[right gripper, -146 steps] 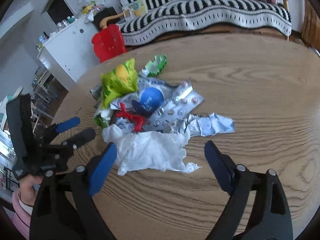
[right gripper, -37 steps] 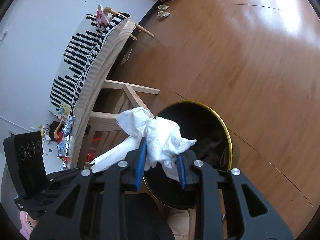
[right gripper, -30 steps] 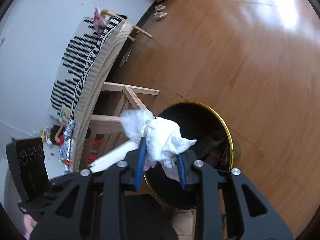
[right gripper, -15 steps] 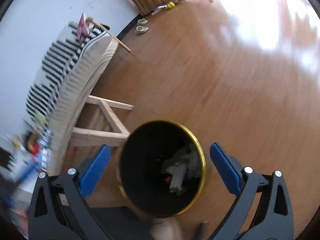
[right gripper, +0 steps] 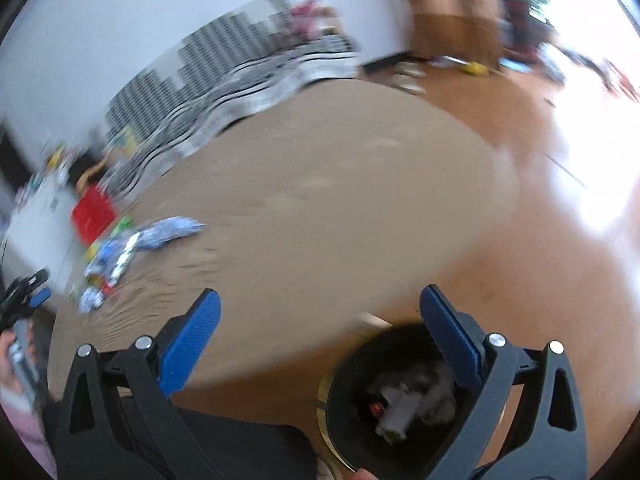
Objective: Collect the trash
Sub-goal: 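Grasp the foil snack wrapper with the left tool while the right grasps the crumpled blue wrapper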
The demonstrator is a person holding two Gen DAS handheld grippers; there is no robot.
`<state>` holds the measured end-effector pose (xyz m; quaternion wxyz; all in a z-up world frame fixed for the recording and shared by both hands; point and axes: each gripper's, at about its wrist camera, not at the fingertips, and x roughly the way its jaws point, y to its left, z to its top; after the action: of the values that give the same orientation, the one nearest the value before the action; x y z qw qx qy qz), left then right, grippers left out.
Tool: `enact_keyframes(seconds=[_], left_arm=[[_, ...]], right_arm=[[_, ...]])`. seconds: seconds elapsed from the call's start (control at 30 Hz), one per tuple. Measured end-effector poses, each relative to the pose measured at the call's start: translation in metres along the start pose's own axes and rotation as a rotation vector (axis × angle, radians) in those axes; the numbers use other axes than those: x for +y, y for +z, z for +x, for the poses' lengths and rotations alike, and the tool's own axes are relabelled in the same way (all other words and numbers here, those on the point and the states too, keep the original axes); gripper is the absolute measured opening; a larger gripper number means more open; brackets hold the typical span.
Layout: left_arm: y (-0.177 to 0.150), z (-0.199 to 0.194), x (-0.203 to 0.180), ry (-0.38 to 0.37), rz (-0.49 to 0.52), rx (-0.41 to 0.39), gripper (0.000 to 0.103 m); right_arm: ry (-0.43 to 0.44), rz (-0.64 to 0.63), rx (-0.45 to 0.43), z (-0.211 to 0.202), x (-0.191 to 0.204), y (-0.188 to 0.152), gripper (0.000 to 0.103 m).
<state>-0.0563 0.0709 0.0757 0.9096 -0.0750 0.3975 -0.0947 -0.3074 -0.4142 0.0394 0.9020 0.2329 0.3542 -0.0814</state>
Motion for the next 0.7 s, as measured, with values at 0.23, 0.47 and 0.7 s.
enact_keyframes(seconds=[0.23,0.47,0.7], left_arm=[[0.028,0.040,0.124,0.158,-0.244,0.034,0.097],[0.040,0.078,0.162,0.182,-0.232,0.095,0.097],[0.057,0.104,0.166,0.212,-0.116,0.099,0.096]], right_arm=[[0.115,-0.313,0.149,0.087,0.123,0.045,0.096],[0.023,-0.616,0.317,0.186,0.181,0.069,0.096],[0.072,-0.668,0.340,0.236,0.204,0.078,0.098]])
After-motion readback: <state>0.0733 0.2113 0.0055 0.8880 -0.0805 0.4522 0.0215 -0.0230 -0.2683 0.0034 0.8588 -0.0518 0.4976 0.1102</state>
